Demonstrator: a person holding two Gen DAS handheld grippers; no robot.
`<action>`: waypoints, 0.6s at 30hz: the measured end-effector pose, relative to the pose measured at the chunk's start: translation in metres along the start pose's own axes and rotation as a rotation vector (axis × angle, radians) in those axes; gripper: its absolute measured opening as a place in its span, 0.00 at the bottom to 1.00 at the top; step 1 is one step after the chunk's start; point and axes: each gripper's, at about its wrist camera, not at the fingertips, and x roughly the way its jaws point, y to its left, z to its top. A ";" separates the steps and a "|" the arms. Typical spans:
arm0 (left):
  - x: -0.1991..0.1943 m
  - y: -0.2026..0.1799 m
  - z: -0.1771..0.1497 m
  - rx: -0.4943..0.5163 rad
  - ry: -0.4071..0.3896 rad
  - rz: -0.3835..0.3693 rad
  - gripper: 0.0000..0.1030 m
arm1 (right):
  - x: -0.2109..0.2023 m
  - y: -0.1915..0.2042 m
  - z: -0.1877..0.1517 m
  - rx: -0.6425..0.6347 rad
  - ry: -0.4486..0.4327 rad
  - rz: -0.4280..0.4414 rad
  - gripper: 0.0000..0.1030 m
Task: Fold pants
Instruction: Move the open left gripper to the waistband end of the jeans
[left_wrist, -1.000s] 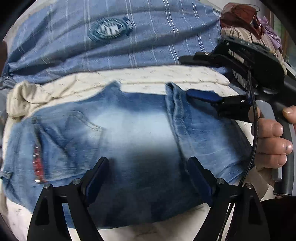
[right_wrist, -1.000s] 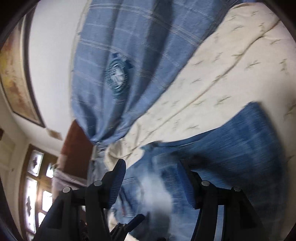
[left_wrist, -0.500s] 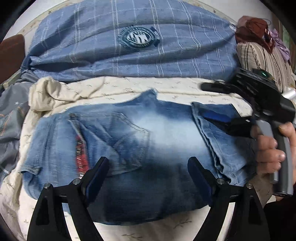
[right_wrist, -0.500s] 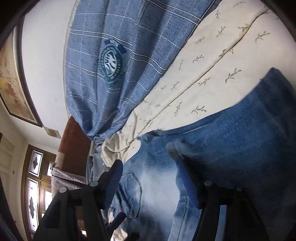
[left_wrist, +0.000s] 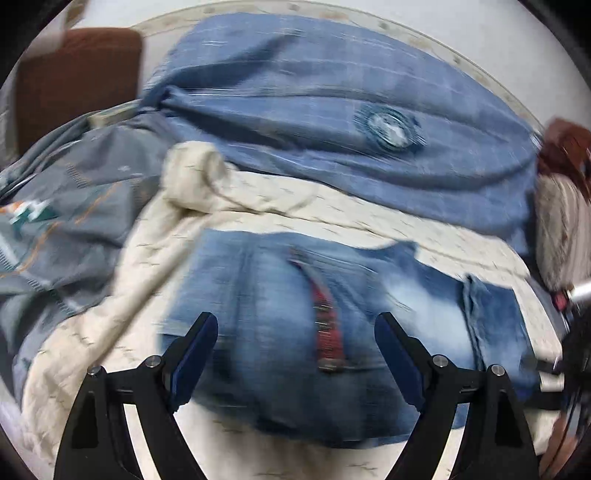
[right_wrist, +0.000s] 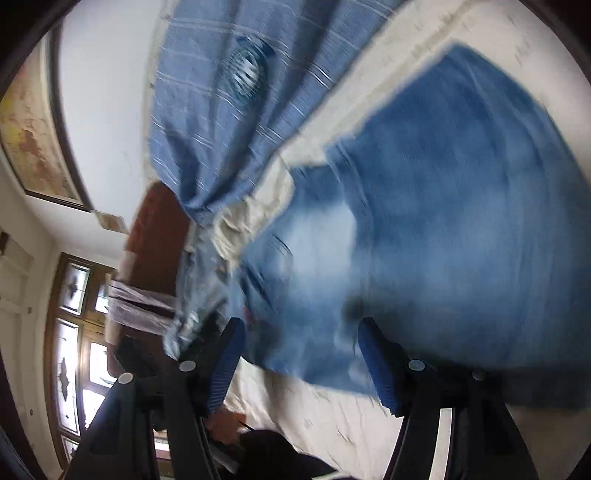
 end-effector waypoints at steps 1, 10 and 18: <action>-0.003 0.007 0.000 -0.015 -0.007 0.016 0.85 | -0.001 -0.001 -0.003 -0.007 -0.009 -0.008 0.65; -0.015 0.085 -0.002 -0.205 0.013 0.150 0.85 | -0.016 0.022 -0.008 -0.109 -0.071 0.038 0.65; -0.009 0.129 -0.016 -0.386 0.088 0.121 0.85 | -0.004 0.046 -0.013 -0.215 -0.051 0.019 0.65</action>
